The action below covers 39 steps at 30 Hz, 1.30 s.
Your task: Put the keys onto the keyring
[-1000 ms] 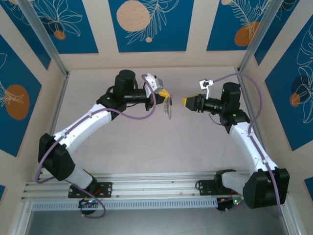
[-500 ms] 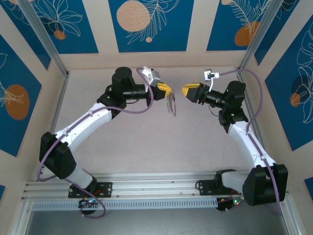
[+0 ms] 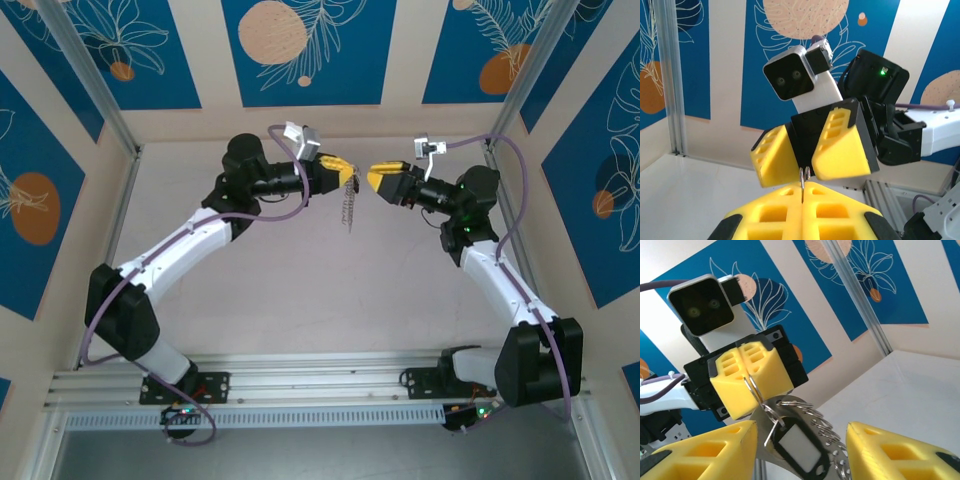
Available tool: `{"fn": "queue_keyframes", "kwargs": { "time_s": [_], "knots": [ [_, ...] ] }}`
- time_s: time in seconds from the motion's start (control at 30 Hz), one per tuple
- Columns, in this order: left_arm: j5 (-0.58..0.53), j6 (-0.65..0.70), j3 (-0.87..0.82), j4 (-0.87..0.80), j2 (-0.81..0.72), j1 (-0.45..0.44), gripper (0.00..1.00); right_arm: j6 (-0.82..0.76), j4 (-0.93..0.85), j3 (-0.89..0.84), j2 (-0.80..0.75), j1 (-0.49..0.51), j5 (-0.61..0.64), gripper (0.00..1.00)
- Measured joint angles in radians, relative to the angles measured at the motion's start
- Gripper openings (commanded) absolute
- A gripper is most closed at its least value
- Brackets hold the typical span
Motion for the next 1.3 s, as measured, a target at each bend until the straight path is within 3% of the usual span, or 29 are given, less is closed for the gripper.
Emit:
{"fn": "queue_keyframes", "kwargs": {
  "time_s": [0.3,0.57,0.83,1.03,1.23,1.3],
  "knots": [
    [0.000,-0.071,0.000,0.061,0.011,0.000,0.00,0.010,0.048,0.021,0.018,0.043,0.009,0.46],
    [0.000,-0.098,-0.002,0.076,0.011,0.001,0.00,0.029,0.069,0.051,0.048,0.055,0.020,0.37],
    [0.000,-0.105,-0.004,0.076,0.011,0.003,0.00,0.045,0.090,0.070,0.066,0.072,0.024,0.21],
    [-0.001,-0.108,-0.004,0.076,0.011,0.006,0.00,0.044,0.103,0.072,0.071,0.085,0.020,0.00],
    [-0.001,-0.122,-0.005,0.075,0.011,0.006,0.00,0.040,0.099,0.077,0.073,0.084,0.016,0.00],
    [-0.005,-0.121,-0.005,0.071,0.011,0.006,0.05,0.033,0.083,0.081,0.073,0.083,0.015,0.00]
  ]
}}
